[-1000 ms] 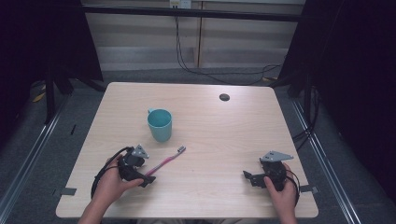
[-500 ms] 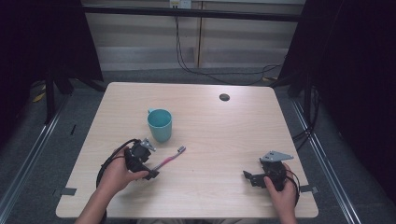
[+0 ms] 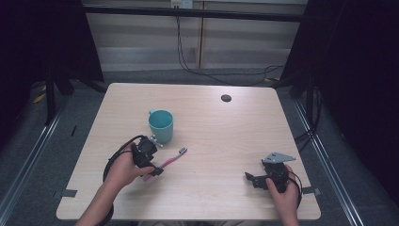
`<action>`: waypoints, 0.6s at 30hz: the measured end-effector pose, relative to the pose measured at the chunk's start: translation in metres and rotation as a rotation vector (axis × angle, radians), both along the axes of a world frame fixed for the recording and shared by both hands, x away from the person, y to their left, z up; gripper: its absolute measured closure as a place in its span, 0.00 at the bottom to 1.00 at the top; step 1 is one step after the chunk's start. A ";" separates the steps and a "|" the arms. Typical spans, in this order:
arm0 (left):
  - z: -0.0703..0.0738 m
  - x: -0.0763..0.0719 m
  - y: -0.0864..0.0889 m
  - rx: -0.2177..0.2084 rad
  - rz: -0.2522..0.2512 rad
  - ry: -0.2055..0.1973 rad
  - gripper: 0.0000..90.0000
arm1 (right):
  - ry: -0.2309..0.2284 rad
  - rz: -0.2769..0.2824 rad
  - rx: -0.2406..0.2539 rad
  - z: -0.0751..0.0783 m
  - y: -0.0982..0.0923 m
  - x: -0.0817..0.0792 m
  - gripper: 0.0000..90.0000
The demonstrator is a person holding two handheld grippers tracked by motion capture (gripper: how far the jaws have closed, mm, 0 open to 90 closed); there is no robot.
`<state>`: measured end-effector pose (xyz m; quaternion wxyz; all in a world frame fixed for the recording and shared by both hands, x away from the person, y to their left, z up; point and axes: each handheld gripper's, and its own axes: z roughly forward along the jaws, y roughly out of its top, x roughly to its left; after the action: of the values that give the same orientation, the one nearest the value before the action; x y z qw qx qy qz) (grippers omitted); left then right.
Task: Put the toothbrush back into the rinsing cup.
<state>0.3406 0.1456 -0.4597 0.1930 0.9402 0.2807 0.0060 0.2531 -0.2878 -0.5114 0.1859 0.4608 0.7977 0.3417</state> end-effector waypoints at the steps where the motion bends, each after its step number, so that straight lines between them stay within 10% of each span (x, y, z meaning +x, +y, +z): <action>1: 0.000 0.001 -0.001 0.006 -0.004 0.000 0.35 | 0.000 0.000 0.000 0.000 0.000 0.000 0.12; 18: 0.000 0.017 -0.022 0.040 -0.030 0.027 0.46 | 0.000 0.000 0.000 0.000 0.000 0.000 0.12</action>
<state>0.3576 0.1236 -0.4593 0.1704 0.9480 0.2688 -0.0042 0.2531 -0.2878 -0.5114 0.1858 0.4608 0.7977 0.3418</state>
